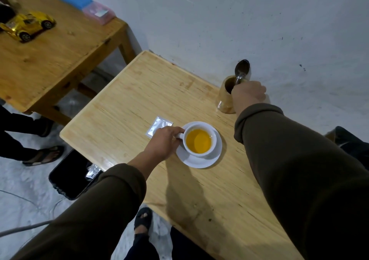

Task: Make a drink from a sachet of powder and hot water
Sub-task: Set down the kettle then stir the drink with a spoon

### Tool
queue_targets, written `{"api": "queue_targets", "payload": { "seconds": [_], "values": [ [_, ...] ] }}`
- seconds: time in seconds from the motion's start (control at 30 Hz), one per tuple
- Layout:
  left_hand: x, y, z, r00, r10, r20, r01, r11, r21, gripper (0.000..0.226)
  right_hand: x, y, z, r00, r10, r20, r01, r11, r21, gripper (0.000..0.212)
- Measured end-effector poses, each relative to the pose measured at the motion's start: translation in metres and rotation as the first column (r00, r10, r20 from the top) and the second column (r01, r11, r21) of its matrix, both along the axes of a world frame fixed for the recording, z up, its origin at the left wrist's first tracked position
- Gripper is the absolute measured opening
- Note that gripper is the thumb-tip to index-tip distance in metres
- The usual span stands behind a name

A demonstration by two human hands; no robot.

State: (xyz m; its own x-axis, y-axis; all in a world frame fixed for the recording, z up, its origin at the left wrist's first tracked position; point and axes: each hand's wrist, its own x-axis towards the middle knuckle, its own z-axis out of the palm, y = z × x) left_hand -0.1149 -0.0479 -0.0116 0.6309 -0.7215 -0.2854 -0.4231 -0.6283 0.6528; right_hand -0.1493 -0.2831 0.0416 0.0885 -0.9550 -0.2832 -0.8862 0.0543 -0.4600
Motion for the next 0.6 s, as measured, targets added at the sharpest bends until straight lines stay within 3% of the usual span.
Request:
{"api": "queue_targets", "payload": {
  "seconds": [0.2,0.37,0.6],
  "values": [
    [0.002,0.001,-0.005,1.0,-0.016,0.004,0.016,1.0,-0.026,0.032,0.006,0.002,-0.003,0.995,0.061,-0.083,-0.067,0.995,-0.072,0.042],
    [0.007,0.001,-0.006,0.998,-0.054,-0.022,0.053,0.997,-0.05,0.03,0.009,0.0,-0.004,0.996,0.013,-0.089,-0.021,0.995,-0.095,0.038],
    [0.015,0.004,-0.009,0.992,-0.114,-0.058,0.111,0.992,-0.058,0.026,0.003,0.009,-0.003,0.994,-0.101,0.05,0.105,0.992,-0.076,0.037]
  ]
}}
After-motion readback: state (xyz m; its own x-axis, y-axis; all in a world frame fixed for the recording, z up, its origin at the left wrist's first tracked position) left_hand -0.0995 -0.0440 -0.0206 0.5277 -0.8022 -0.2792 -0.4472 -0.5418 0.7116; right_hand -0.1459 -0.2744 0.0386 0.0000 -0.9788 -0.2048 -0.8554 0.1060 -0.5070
